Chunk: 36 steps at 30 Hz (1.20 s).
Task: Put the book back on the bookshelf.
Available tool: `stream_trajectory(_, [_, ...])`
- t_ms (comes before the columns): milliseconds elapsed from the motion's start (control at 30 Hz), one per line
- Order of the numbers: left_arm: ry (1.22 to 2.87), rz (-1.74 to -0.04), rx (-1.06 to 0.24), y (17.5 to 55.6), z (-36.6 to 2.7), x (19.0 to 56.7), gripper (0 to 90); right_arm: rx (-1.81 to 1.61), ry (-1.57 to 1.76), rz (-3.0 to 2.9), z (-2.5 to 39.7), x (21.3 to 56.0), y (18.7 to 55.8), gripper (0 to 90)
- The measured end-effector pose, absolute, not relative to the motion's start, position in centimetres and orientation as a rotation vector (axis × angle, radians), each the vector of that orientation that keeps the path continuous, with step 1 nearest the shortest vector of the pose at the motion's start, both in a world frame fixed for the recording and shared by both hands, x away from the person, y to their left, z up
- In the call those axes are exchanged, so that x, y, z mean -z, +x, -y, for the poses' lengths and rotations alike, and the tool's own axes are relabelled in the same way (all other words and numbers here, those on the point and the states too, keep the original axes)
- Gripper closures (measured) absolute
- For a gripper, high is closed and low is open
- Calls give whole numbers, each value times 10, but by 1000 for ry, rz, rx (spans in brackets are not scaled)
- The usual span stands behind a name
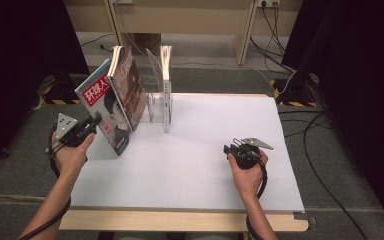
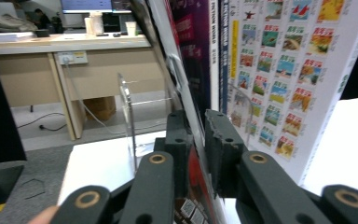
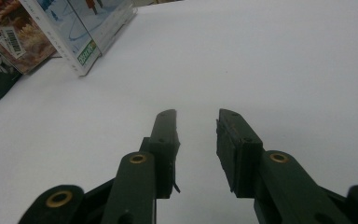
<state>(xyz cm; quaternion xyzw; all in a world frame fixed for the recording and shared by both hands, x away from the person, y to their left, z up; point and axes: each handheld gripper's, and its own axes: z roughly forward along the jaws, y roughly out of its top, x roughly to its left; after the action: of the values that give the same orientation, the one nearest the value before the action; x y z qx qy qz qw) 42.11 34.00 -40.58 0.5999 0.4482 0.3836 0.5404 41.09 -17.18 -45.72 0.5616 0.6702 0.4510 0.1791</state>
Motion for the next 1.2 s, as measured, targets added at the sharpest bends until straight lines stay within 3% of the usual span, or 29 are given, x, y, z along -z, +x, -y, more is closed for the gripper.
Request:
stream_trajectory(333, [1371, -1118, -780, 431, -343, 394, 711, -1270, 1583, -1902, 172, 459, 412, 677])
stream_trajectory(633, [1345, -1164, -723, 443, -342, 381, 581, -1273, 1594, -1903, 171, 459, 412, 675])
stream_trajectory(933, [1394, -1192, -756, 457, -337, 373, 692, -1273, 1587, -1909, 172, 460, 413, 672])
stream_trajectory(1200, [1385, -1224, -724, 470, -337, 362, 697, -1268, 1593, -1916, 173, 461, 413, 667])
